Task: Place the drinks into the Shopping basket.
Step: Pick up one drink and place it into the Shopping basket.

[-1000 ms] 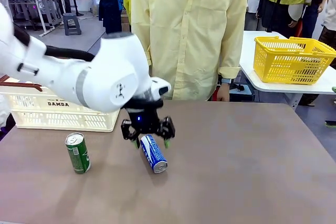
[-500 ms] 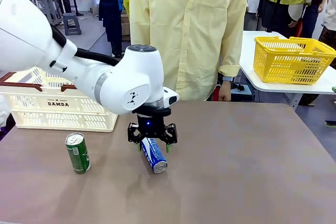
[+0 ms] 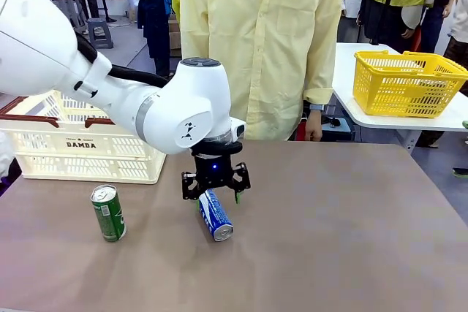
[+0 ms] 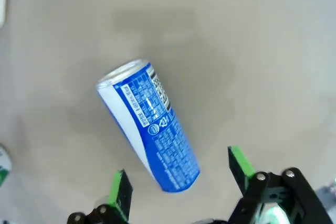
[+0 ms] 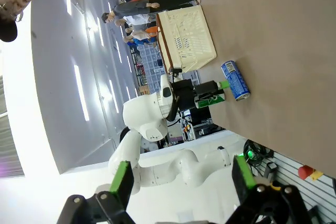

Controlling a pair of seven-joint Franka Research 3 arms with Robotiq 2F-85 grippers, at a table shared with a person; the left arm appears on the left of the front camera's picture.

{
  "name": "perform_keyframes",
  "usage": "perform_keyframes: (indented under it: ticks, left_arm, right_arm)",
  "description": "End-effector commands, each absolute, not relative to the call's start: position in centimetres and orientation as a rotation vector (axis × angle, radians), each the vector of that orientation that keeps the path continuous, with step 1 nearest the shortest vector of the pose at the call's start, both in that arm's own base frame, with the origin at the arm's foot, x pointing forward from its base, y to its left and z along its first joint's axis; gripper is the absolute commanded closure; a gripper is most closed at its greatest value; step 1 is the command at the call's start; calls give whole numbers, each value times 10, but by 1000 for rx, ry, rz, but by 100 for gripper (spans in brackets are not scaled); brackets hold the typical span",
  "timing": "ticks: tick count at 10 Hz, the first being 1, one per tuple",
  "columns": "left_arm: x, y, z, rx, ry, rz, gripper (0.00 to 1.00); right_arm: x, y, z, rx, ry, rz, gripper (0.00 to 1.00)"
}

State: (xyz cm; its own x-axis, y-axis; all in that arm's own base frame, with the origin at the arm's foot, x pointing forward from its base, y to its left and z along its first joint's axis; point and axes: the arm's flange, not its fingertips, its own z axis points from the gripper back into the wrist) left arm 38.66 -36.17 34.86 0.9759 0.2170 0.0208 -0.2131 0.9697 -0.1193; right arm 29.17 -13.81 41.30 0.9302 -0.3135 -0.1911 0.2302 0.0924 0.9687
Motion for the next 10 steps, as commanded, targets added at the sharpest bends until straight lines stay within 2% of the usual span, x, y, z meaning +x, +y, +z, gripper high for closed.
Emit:
perform_keyframes:
  ticks: [1, 3, 6, 10]
  left_arm:
    - [384, -373, 346, -100, -100, 430, 0]
    - [387, -372, 341, -16, -95, 422, 0]
    - [387, -366, 338, -1, -119, 378, 0]
    - [401, -360, 305, 42, -57, 354, 0]
  right_arm:
    - [290, -140, 414, 1425, -83, -375, 0]
    - [290, -140, 414, 1425, -83, -375, 0]
    - [290, -140, 414, 1425, -83, -375, 0]
    - [290, -140, 414, 1425, -83, -375, 0]
